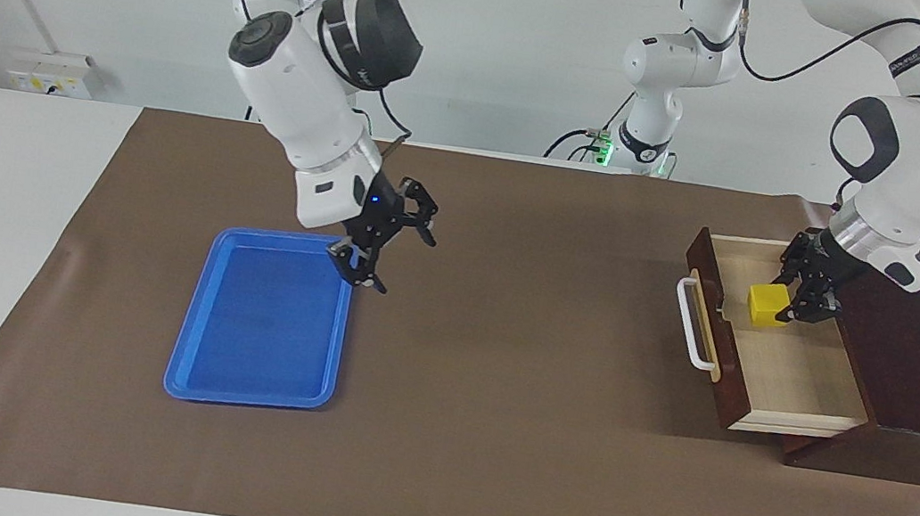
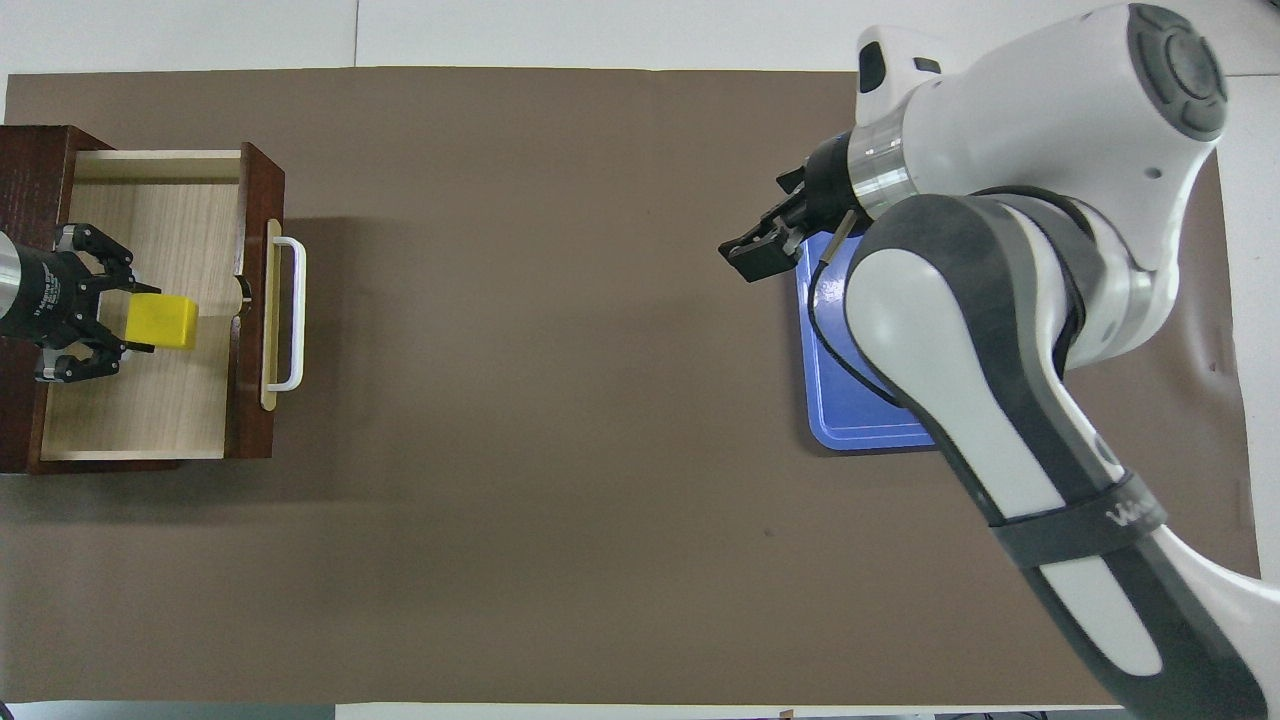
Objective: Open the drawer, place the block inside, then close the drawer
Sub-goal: 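Lower the cube into the drawer with the left gripper while the right withdraws, then release the cube and push the drawer shut with the left gripper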
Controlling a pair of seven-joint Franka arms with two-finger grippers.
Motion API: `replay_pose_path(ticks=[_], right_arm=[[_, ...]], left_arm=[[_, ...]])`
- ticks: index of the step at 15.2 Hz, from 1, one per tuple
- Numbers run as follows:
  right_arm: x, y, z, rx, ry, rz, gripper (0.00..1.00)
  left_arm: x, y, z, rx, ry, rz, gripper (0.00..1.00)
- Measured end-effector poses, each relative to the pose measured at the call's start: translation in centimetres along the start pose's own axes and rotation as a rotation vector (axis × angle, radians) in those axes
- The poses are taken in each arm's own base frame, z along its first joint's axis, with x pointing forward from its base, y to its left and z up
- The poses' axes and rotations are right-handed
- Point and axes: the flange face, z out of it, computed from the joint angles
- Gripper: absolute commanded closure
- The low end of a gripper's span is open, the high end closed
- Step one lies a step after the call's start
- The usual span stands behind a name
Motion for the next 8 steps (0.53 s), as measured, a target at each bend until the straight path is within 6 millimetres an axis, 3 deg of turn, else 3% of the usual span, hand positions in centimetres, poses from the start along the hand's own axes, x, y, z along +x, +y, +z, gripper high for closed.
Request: replay_pose_path(ticks=[1, 2, 3, 6, 8], right_arm=[[-1.4, 1.8, -1.2, -0.021, -0.028, 0.036, 0.00], [-2.8, 3.4, -2.5, -0.041, -0.059, 0.071, 0.00], [-4.2, 4.7, -3.7, -0.061, -0.091, 0.106, 0.00], [-8.1, 7.2, -7.6, -0.148, -0.203, 0.204, 0.00], [-10.0, 7.5, -10.0, -0.188, -0.260, 0.294, 0.00]], left_arm=[[-0.1, -0.5, 0.4, -0.001, 0.002, 0.000, 0.66], [-0.4, -0.9, 0.6, -0.002, 0.003, 0.002, 0.11], [-0.7, -1.2, 0.6, -0.005, 0.005, 0.006, 0.00], [-1.1, -1.1, -0.5, -0.034, 0.012, 0.015, 0.00], [-1.1, -0.5, -2.6, -0.069, 0.019, 0.017, 0.00]])
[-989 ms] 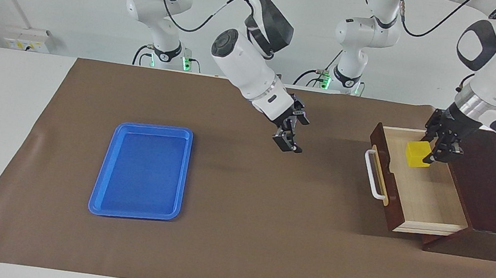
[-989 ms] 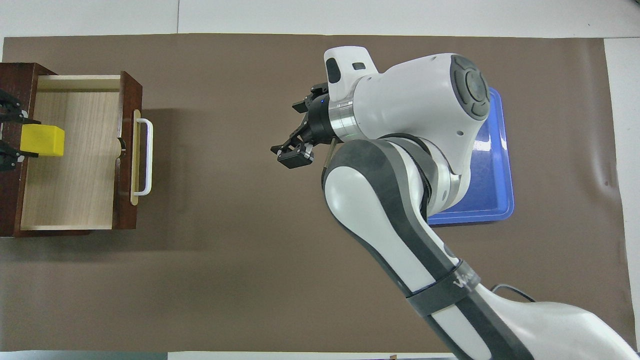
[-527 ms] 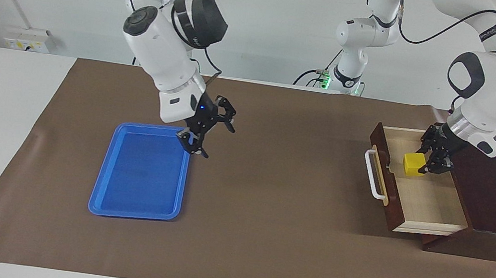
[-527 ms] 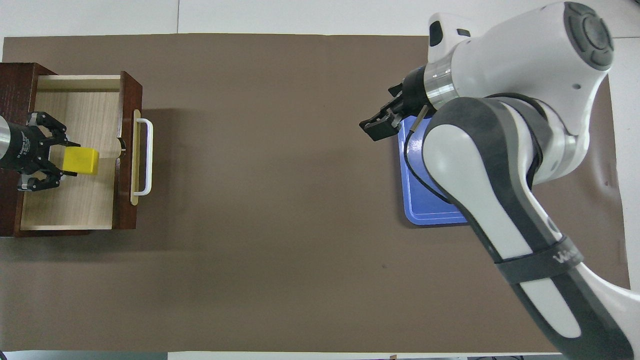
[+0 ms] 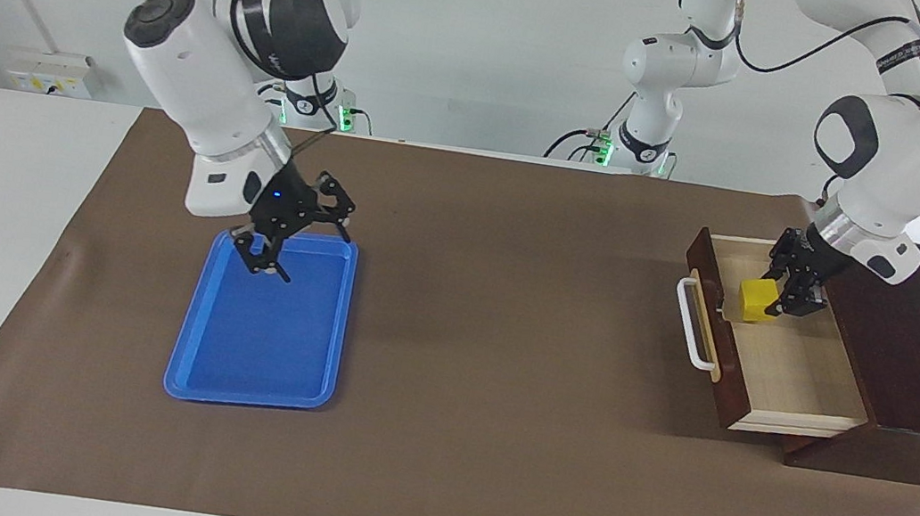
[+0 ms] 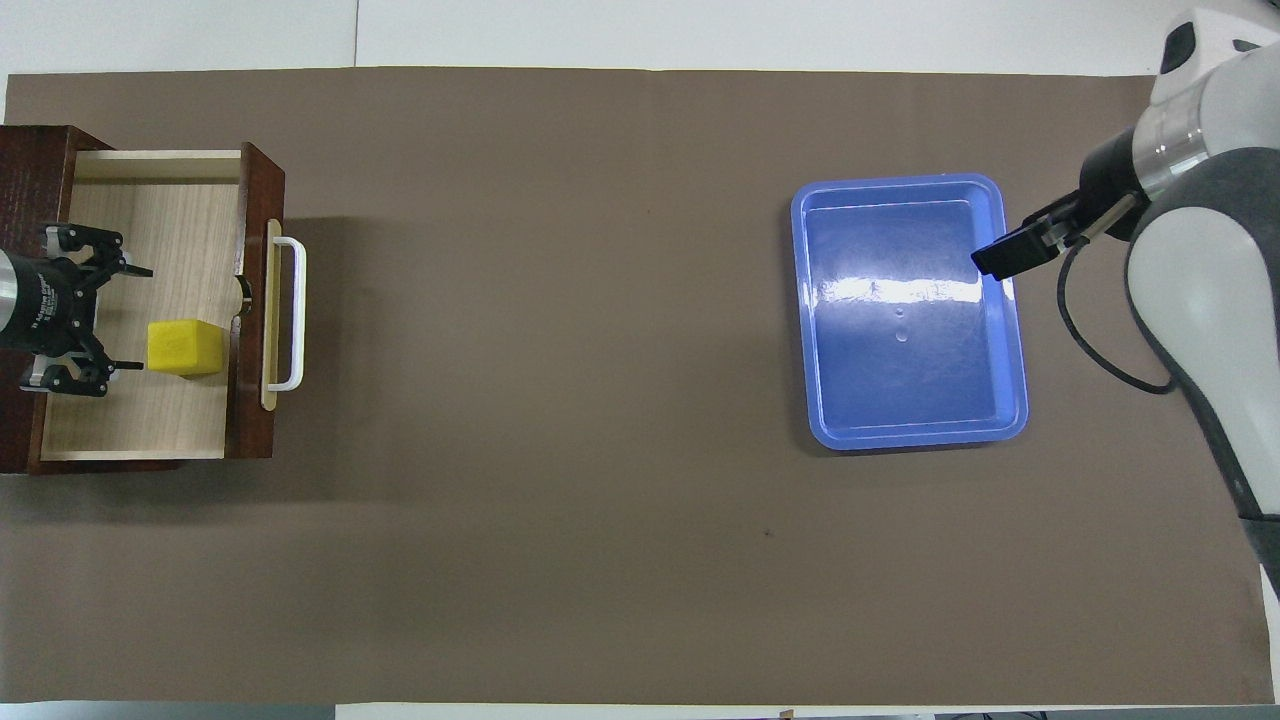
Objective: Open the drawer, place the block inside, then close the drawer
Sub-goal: 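Release the cube and push the drawer shut with the left gripper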
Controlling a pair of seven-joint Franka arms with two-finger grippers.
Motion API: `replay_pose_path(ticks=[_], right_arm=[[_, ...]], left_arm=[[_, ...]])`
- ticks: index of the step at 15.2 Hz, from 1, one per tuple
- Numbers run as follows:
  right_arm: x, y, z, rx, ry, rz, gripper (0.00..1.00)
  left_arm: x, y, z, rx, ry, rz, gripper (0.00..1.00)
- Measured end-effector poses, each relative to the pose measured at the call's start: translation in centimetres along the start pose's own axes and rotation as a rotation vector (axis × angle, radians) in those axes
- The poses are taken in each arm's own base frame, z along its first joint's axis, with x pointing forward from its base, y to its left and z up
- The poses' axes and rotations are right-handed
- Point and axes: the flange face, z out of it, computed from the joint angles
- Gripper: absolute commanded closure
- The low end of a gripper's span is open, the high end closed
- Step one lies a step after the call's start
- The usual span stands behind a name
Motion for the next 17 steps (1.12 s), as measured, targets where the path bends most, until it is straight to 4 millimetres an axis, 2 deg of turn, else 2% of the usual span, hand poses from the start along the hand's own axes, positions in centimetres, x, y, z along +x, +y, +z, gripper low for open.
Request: replay_pose_path(ticks=[2, 4, 7, 9, 10, 12, 14, 17], right_arm=[[-1.9, -0.1, -1.8, -0.018, -0.048, 0.114, 0.00], [-3.7, -0.6, -3.7, -0.033, -0.086, 0.218, 0.00], [-6.4, -0.6, -6.3, -0.065, -0.115, 0.321, 0.00], [-7.8, -0.3, -7.6, -0.083, -0.119, 0.406, 0.00], [-8.3, -0.1, -7.8, -0.091, -0.120, 0.437, 0.00], [-8.9, 0.7, -7.4, -0.097, -0.112, 0.467, 0.00], [-9.1, 1.5, -5.9, -0.103, -0.086, 0.475, 0.00], [-9.3, 1.6, -4.1, -0.103, -0.088, 0.476, 0.00]], left_arm=[[-1.0, 1.1, -2.1, -0.023, -0.002, 0.012, 0.00], [-4.7, 2.2, -2.7, -0.031, -0.010, 0.027, 0.00], [-12.0, 3.0, -0.5, 0.001, -0.007, 0.018, 0.00], [-14.3, 3.3, 1.7, 0.025, 0.053, -0.010, 0.00], [-14.4, 3.5, 2.6, 0.035, 0.071, -0.025, 0.00], [-13.2, 3.6, 3.8, 0.046, 0.086, -0.045, 0.00], [-11.8, 3.5, 4.7, 0.040, 0.127, -0.042, 0.00], [-11.7, 3.2, 5.8, 0.032, 0.150, -0.025, 0.00]])
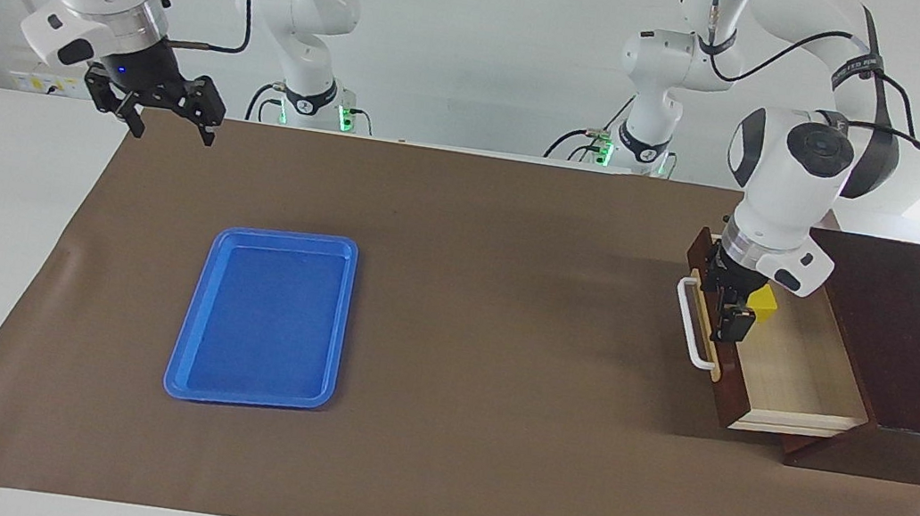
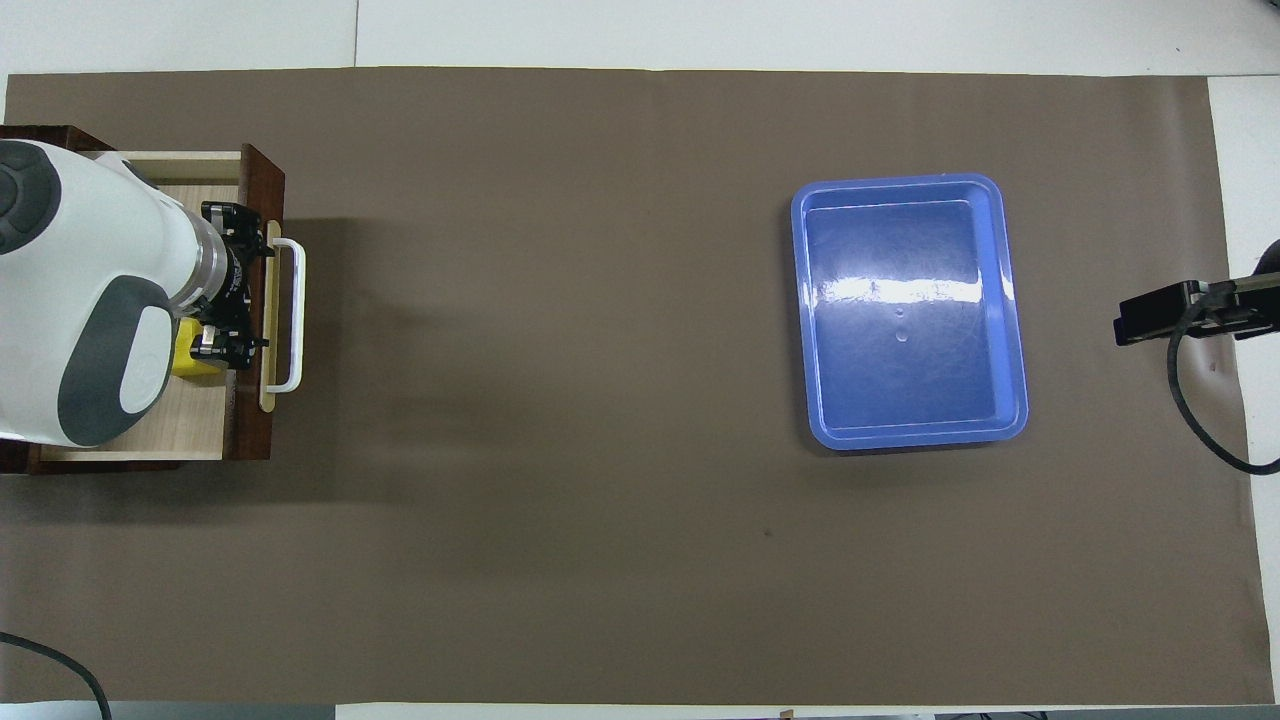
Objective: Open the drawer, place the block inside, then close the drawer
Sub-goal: 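Release the cube and push the drawer shut with the left gripper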
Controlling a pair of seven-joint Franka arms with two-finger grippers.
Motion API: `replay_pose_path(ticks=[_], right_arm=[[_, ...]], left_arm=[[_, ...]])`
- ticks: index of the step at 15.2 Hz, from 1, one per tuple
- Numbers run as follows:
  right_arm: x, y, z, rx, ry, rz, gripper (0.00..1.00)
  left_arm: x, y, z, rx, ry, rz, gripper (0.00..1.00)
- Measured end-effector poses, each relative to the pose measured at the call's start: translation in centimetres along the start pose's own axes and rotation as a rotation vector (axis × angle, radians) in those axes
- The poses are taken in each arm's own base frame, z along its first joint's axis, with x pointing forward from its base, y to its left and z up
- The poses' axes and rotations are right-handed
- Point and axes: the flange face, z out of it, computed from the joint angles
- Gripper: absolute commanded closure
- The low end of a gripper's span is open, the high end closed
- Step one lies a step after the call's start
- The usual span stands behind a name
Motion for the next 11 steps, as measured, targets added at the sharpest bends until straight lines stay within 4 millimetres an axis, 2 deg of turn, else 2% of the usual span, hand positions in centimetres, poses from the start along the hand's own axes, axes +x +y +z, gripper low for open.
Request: replay_pose_path(ticks=[2, 4, 11], right_arm=[[0.0, -0.2, 0.2, 0.000, -0.005, -0.003, 0.00], [0.1, -0.4, 0.3, -0.001, -0.005, -0.004, 0.00], [0.7, -0.1, 1.3, 0.000, -0.022, 0.002, 0.00]], left_arm=[[0.3, 0.0, 0.0, -0.001, 0.002, -0.009, 0.00], [1.5, 0.1, 0.0, -0.006, 0.003, -0.022, 0.00], [10.8, -0.2, 0.5, -0.025, 0.036, -0.040, 0.00]])
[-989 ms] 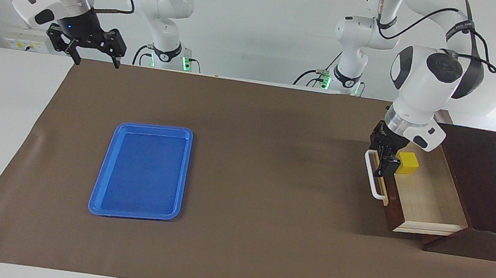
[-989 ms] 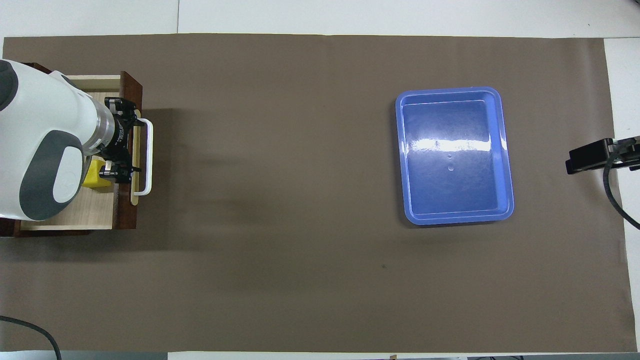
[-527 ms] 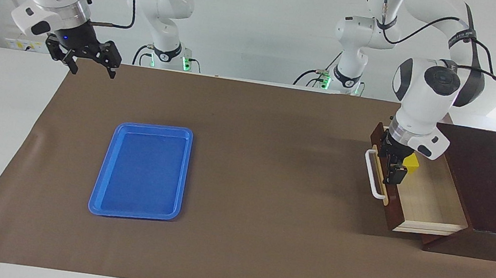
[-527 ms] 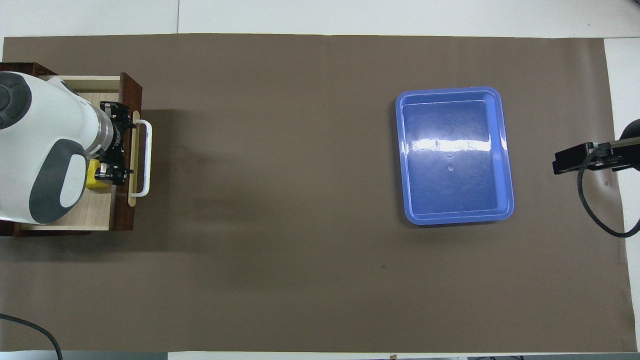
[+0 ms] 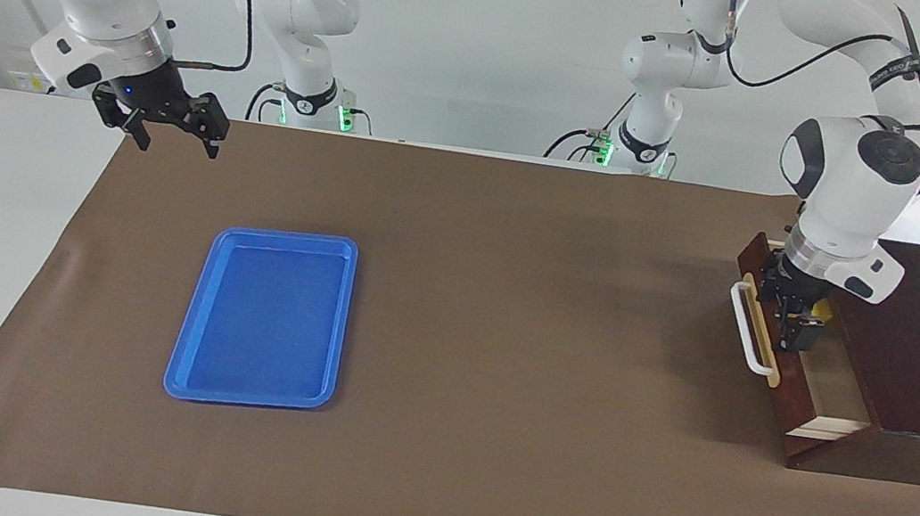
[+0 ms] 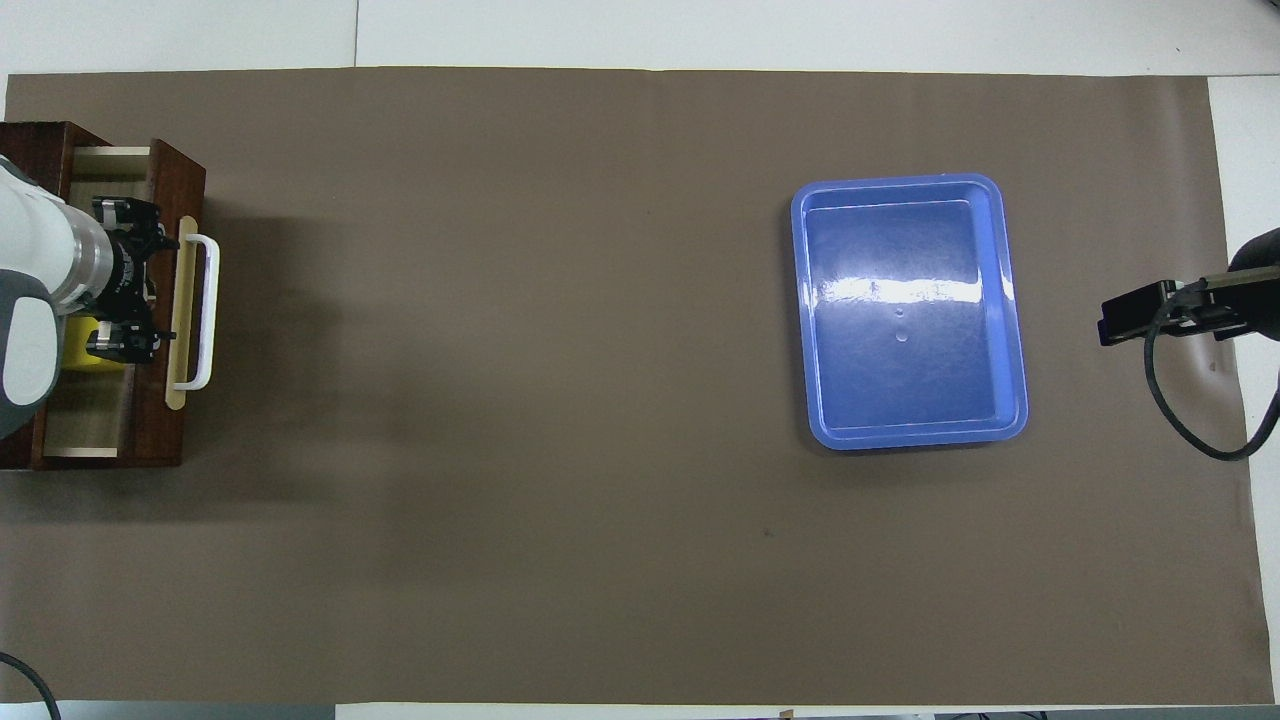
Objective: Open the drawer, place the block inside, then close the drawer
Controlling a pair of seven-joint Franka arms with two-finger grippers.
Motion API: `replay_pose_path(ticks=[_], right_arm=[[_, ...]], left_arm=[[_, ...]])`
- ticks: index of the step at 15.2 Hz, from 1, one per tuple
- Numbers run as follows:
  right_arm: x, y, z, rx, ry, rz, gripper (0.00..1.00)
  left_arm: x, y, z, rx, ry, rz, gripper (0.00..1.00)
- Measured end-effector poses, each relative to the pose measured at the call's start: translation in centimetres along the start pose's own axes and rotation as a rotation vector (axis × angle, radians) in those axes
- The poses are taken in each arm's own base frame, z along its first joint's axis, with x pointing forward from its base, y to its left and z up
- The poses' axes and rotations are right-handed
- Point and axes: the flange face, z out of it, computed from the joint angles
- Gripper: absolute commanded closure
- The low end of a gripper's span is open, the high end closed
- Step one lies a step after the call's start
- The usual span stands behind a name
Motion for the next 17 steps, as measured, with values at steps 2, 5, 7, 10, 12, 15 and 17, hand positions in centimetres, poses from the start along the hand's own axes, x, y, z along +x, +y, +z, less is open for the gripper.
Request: replay_pose_path(ticks=[2, 5, 7, 10, 12, 15, 17], right_arm=[[0.0, 0.2, -0.1, 0.000, 0.002, 0.003, 0.00], [0.0, 0.9, -0.2, 0.001, 0.005, 0.015, 0.00], [-0.1, 1.2, -0.2, 0.001, 0.005, 0.021, 0.00], [-0.1, 1.2, -0.2, 0.001, 0.005, 0.021, 0.00], [-0.1, 1.2, -0.2, 0.001, 0.005, 0.020, 0.00], [-0.1, 1.2, -0.2, 0.001, 0.005, 0.020, 0.00], [-0.1, 1.2, -0.2, 0.001, 0.004, 0.020, 0.00]], left_arm=[[2.2, -0.2, 0.3, -0.002, 0.006, 0.003, 0.00], [4.7, -0.4, 0.5, -0.014, 0.012, 0.018, 0.00], [5.7, -0.4, 0.4, -0.021, 0.016, 0.039, 0.00], [5.7, 0.5, -2.4, -0.035, 0.020, 0.082, 0.00], [4.5, 1.3, -6.3, -0.045, -0.033, 0.140, 0.00], [0.0, 1.1, -10.3, -0.027, -0.095, 0.360, 0.00], [-1.6, 0.0, -11.6, 0.007, -0.108, 0.570, 0.00]])
